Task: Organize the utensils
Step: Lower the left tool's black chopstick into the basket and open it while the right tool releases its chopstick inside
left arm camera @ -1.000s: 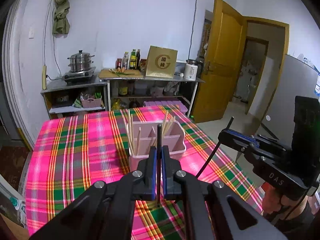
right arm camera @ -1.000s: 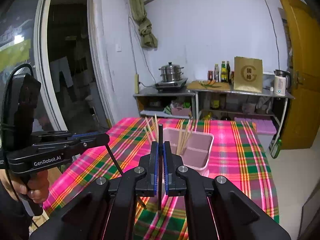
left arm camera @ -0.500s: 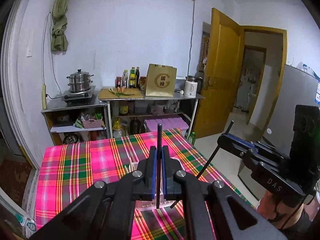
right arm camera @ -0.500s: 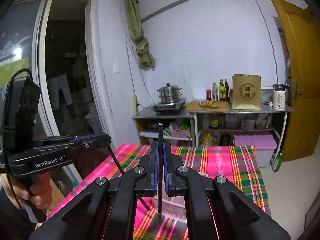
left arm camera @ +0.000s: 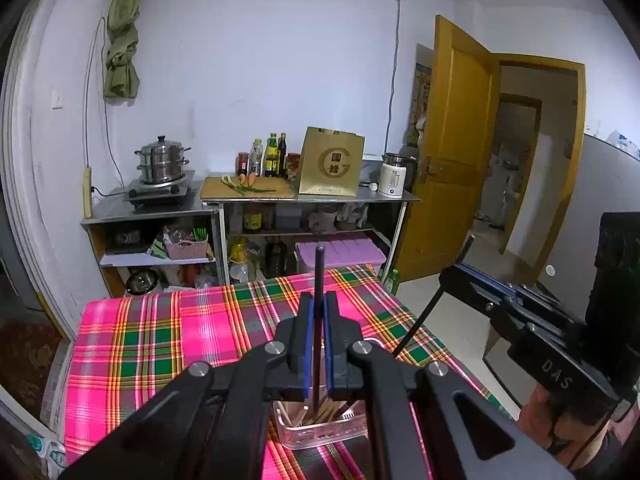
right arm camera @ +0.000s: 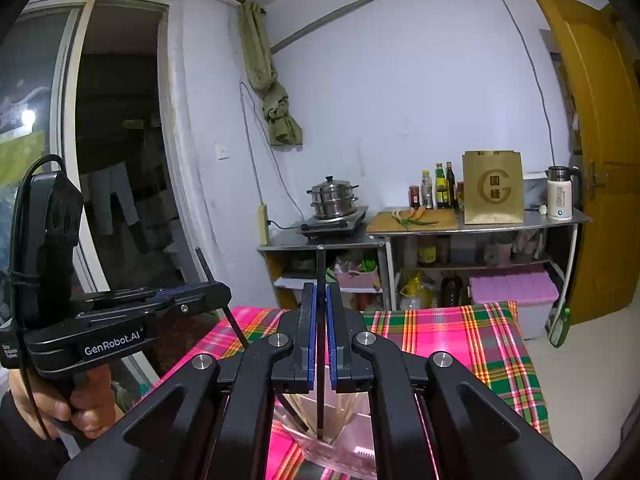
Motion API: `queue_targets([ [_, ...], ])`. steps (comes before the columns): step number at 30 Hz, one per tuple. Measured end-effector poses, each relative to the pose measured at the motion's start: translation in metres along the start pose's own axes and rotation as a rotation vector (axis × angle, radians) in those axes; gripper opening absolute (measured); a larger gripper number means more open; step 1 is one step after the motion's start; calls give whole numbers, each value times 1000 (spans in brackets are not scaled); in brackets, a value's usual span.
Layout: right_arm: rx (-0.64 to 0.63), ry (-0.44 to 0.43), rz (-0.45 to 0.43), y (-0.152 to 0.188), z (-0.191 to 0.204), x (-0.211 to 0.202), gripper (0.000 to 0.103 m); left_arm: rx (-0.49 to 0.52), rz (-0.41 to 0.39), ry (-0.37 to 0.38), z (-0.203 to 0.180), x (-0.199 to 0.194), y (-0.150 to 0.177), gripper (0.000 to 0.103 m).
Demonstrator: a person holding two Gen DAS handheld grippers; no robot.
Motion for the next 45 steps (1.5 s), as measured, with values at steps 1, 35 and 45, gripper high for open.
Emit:
queue_targets([
  [1,2,2,6,5,-2,5,4,-2,5,1,1,4,3,5],
  [35,5,40,147,69,-22,41,15,-27,128,8,11,43,67,17],
  [45,-27,92,105,76,-18,-8,25,-20,45,-18,-1,-13,72,28],
])
Point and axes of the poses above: each gripper's, at about its wrist camera, not at the fingertips, and x roughly the way its jaws point, z to its left, y to its underside, the point moved 9 cm from there along x, roughly the way its jaws point, and after that the axes turned 9 degrees about x, right-handed, at the moved point
